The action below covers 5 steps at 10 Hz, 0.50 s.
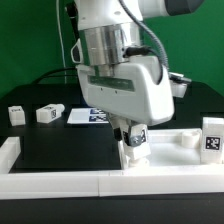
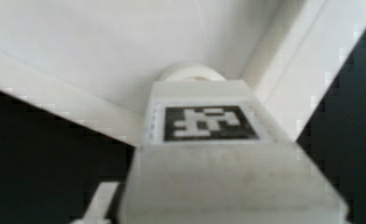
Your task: Assemble square table
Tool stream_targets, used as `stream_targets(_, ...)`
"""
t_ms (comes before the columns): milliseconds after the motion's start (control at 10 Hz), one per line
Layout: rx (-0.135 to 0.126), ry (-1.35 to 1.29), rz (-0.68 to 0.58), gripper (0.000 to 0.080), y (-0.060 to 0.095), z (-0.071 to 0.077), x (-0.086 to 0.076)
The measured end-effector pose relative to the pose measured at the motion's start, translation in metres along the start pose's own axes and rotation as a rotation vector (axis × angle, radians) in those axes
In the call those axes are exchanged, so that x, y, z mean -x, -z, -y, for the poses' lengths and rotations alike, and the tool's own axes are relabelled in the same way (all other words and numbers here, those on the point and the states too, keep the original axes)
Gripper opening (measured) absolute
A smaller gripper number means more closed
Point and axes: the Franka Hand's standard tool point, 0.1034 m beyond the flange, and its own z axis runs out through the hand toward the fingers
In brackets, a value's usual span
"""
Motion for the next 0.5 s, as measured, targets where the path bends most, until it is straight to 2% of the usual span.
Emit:
stream_targets(300, 0.02, -0.263, 0.011, 0.0281, -0.0001, -0.0027, 0.0042)
stream_targets(400, 0.019, -0.318, 0.013, 0.0389, -0.0007, -0.0028, 0.0042)
stream_targets(500, 0.029, -0.211, 0.011, 0.0524, 0.0009, -0.0031, 0.0059)
